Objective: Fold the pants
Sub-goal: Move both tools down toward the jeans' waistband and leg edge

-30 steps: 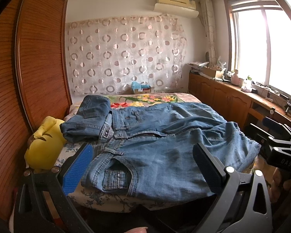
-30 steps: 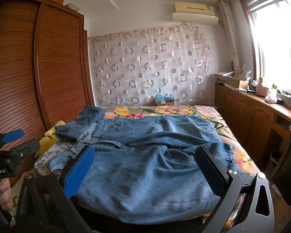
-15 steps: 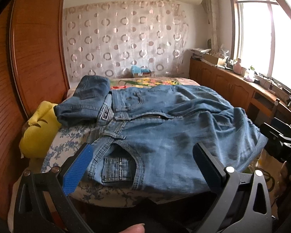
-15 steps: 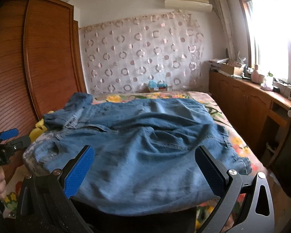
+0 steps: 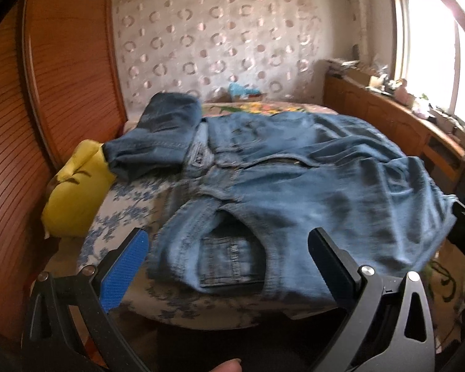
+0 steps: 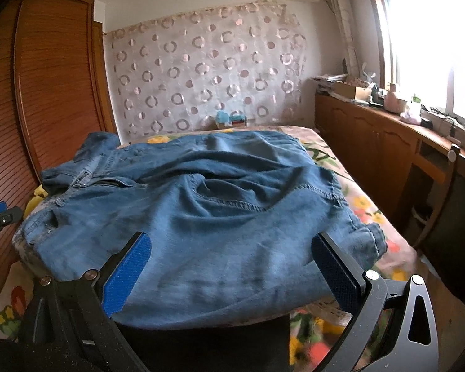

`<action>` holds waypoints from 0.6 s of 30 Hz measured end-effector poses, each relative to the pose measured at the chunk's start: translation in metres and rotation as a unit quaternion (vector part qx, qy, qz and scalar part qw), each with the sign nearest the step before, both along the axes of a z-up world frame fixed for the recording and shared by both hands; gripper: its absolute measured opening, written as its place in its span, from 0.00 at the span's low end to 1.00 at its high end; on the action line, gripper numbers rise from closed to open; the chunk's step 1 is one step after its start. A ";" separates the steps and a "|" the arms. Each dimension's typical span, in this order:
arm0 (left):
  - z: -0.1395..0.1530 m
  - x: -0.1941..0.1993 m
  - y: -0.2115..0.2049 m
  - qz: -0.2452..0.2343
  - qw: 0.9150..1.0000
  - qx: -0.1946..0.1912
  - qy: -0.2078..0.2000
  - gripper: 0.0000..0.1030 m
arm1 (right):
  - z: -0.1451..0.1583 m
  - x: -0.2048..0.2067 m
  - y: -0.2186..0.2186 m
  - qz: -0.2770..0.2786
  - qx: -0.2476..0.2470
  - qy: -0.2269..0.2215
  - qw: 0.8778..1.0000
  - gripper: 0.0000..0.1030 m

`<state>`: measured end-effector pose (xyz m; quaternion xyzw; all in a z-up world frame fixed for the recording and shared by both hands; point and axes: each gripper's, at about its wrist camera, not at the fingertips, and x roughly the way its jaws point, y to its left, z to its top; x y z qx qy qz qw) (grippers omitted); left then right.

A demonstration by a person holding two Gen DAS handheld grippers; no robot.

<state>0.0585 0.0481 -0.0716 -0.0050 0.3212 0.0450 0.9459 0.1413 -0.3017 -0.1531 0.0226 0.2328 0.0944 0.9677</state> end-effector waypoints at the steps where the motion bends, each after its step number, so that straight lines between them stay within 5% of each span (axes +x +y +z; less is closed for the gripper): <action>1: -0.002 0.001 0.003 0.003 1.000 0.001 0.002 1.00 | 0.000 0.000 0.001 -0.002 0.000 0.002 1.000 1.00; 18: -0.018 0.005 0.061 0.013 1.000 -0.022 0.018 1.00 | 0.002 -0.003 -0.012 -0.044 -0.006 0.009 0.999 0.99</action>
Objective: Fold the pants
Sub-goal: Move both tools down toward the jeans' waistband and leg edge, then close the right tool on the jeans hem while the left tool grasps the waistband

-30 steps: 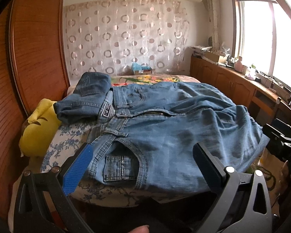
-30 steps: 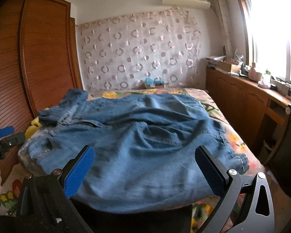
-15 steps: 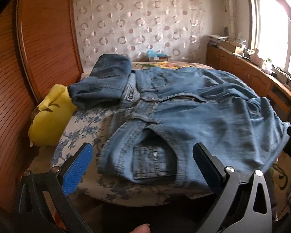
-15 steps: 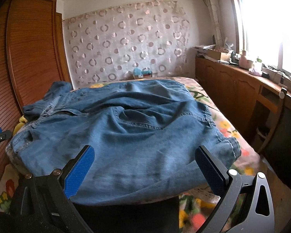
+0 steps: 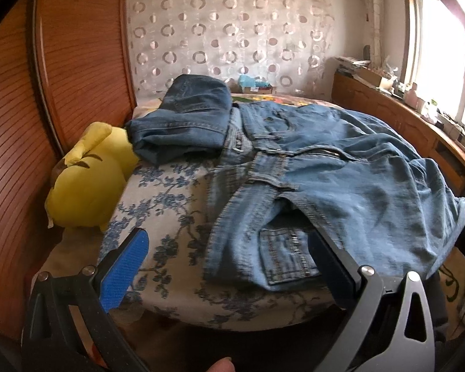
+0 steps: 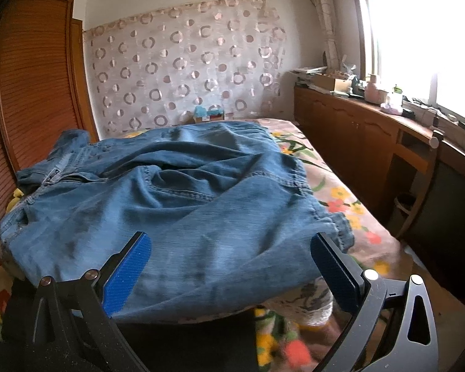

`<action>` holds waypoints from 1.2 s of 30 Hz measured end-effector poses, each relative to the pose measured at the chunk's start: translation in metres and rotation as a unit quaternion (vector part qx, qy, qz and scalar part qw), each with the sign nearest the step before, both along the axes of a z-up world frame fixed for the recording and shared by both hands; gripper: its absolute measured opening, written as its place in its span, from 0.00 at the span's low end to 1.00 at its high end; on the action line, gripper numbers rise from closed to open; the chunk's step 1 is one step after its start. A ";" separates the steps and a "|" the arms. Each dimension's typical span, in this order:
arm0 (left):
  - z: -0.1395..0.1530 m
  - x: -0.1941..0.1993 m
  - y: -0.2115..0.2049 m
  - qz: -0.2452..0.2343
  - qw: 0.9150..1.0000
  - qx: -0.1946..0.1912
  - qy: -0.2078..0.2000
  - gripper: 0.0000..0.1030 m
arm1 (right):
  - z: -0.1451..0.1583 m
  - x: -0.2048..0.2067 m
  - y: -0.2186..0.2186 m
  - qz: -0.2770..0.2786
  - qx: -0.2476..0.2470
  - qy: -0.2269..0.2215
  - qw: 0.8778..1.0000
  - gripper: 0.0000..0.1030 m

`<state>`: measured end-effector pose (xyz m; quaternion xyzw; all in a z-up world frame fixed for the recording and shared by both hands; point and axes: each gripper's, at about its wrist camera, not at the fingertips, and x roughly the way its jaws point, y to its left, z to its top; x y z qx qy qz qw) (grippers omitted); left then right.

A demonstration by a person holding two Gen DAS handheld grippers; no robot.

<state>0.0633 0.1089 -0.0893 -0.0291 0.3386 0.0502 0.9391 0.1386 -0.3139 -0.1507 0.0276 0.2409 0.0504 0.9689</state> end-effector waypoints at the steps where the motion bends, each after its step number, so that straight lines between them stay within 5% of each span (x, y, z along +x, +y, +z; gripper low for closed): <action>1: -0.002 0.001 0.005 0.009 1.000 -0.001 0.001 1.00 | -0.001 0.001 -0.002 -0.002 0.000 0.001 1.000 0.99; 5: -0.009 0.004 0.018 0.017 1.000 -0.007 0.005 0.99 | -0.001 0.002 -0.002 -0.003 -0.006 0.003 1.000 0.98; 13: -0.036 0.012 0.027 0.008 0.999 -0.023 0.035 0.79 | -0.002 0.010 -0.006 -0.006 -0.006 0.007 1.000 0.97; 20: -0.051 0.019 0.028 0.007 0.998 -0.030 0.052 0.79 | -0.007 0.011 -0.015 -0.011 -0.010 0.018 1.000 0.94; 25: -0.051 0.017 0.023 -0.008 0.998 -0.033 0.046 0.63 | -0.009 0.021 -0.028 -0.017 -0.007 0.032 0.999 0.87; 36: -0.052 0.015 0.013 -0.016 0.999 -0.024 0.043 0.61 | -0.019 0.040 -0.049 -0.033 0.010 0.067 0.997 0.75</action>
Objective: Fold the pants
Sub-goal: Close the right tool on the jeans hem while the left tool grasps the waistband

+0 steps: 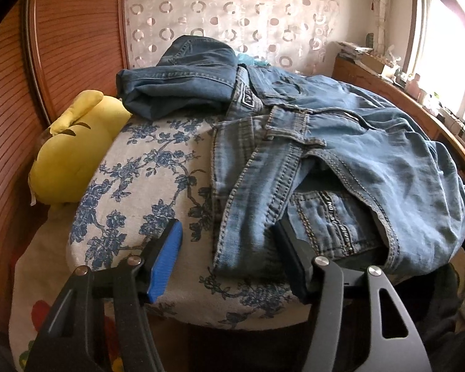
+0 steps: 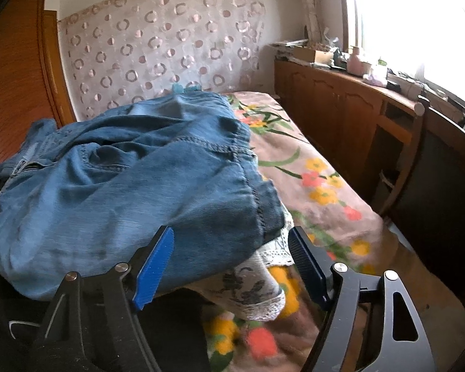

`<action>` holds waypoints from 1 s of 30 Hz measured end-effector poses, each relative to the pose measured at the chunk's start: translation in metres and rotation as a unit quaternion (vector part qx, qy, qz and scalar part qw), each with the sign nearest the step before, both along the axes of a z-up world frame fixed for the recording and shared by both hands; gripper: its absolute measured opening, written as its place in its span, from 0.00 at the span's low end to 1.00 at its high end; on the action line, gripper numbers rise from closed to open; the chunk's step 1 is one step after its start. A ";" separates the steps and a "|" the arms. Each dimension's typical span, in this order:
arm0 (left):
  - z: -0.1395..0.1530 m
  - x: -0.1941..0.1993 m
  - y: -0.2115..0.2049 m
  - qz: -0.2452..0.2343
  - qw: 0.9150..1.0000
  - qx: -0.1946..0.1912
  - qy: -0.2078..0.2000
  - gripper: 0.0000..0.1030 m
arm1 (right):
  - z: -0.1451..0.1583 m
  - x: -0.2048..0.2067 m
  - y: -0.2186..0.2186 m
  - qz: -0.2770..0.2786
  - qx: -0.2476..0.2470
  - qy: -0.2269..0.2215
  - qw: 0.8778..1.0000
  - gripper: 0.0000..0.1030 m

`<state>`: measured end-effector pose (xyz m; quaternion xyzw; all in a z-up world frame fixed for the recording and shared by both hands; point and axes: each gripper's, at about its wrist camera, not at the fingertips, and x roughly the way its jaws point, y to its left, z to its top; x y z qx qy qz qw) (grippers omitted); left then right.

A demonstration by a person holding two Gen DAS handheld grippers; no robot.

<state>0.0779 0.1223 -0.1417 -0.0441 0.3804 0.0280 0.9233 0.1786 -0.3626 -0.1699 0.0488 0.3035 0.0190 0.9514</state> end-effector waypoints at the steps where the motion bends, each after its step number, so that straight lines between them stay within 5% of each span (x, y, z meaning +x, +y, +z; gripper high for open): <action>1: 0.000 -0.001 -0.002 -0.003 1.000 0.001 -0.001 0.59 | 0.000 0.001 -0.001 0.000 0.007 0.003 1.000 0.75; 4: 0.000 -0.003 -0.007 -0.007 1.000 0.001 -0.004 0.49 | -0.001 0.003 -0.006 0.001 0.025 0.009 1.000 0.74; 16: 0.006 -0.002 -0.011 -0.023 1.000 -0.005 -0.003 0.19 | 0.000 0.007 -0.009 0.007 0.016 0.016 1.000 0.27; 20: 0.013 -0.005 -0.013 -0.025 1.000 -0.005 -0.012 0.17 | 0.004 0.005 -0.013 0.016 0.019 0.013 1.000 0.10; 30: 0.062 -0.019 -0.024 -0.038 0.996 0.006 -0.078 0.16 | 0.040 -0.015 -0.010 0.013 -0.004 -0.057 0.998 0.04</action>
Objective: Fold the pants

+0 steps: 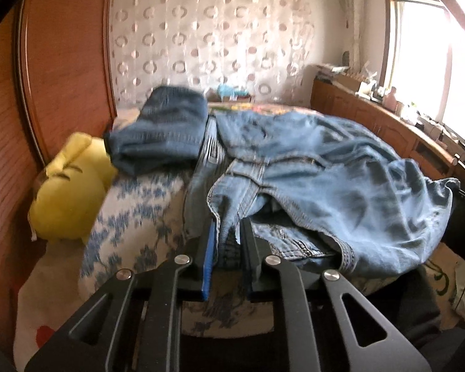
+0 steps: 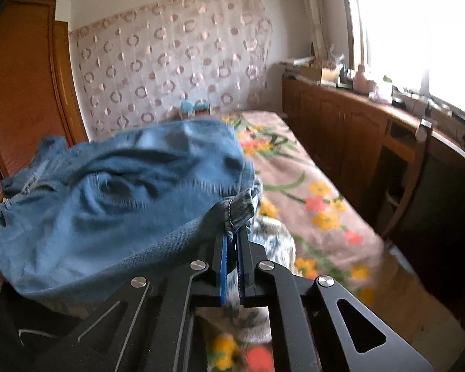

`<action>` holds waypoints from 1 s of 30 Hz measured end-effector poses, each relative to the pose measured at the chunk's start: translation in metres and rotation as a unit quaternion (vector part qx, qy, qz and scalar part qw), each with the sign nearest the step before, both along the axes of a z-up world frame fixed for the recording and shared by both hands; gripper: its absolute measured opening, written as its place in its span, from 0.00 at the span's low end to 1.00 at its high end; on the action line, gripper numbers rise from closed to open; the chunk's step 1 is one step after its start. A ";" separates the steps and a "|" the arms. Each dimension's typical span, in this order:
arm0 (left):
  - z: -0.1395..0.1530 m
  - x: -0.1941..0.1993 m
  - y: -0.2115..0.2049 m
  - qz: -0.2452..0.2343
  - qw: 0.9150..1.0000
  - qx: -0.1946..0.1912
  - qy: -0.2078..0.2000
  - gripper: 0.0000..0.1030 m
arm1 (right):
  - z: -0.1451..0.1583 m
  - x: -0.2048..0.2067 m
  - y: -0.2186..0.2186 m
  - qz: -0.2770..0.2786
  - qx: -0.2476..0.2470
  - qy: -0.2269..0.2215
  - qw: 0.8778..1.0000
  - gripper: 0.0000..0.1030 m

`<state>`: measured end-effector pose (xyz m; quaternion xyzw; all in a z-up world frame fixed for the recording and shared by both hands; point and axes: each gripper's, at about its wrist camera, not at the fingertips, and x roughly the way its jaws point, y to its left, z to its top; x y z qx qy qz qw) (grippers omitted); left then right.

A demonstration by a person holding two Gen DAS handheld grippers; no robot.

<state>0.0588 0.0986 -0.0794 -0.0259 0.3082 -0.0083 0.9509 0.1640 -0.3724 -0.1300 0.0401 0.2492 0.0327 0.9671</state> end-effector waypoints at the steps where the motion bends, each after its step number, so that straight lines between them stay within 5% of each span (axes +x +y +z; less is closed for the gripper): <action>1: 0.006 0.000 -0.001 -0.002 1.000 0.001 -0.007 0.16 | 0.005 -0.001 -0.001 -0.001 -0.002 -0.007 1.000 0.04; 13: 0.023 0.023 -0.002 -0.010 1.000 0.000 -0.023 0.16 | 0.027 0.006 0.006 0.010 -0.004 -0.056 0.998 0.02; 30: 0.021 0.069 -0.002 -0.019 1.000 0.008 -0.008 0.16 | 0.019 0.064 0.007 0.015 -0.025 -0.038 0.999 0.02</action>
